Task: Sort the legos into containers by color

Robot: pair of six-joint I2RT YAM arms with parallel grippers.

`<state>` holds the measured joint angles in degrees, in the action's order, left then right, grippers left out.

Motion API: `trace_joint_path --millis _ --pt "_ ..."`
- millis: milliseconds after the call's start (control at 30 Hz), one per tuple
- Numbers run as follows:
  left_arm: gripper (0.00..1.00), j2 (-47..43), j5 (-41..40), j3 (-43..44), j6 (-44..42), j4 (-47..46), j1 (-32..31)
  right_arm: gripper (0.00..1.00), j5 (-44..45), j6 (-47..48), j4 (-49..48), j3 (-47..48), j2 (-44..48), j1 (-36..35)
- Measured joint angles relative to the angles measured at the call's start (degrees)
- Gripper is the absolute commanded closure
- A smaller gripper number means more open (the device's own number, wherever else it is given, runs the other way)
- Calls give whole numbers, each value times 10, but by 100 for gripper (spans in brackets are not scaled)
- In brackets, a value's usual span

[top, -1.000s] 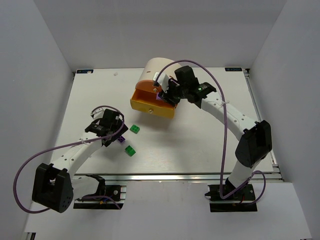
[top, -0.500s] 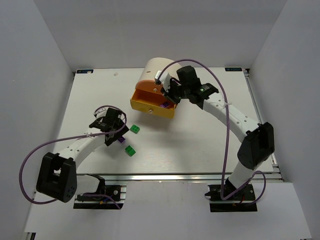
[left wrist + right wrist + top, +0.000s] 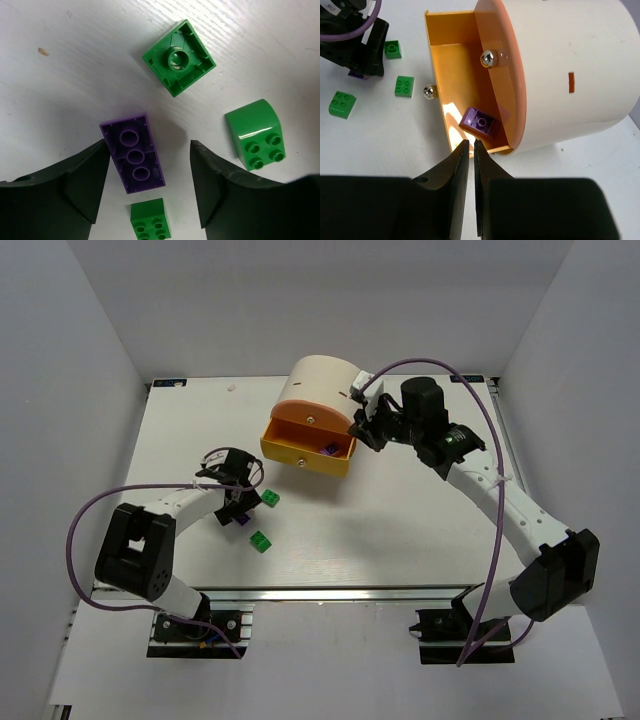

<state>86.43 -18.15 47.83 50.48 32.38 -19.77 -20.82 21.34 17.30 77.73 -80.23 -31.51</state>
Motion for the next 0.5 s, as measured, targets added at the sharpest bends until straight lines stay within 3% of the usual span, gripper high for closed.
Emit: trace_joint_path --millis 167,367,433,500 --pt "40 8 0 0 -4 1 0 86 -3 -8 -2 -13 0 15" --pt "81 4 0 0 -6 3 1 85 -6 -15 -4 -17 0 30" --pt "91 -7 3 0 -6 10 1 82 -9 -17 -4 -17 1 34" --pt "94 -38 8 0 -5 19 -1 71 -14 -20 -10 -24 5 39"
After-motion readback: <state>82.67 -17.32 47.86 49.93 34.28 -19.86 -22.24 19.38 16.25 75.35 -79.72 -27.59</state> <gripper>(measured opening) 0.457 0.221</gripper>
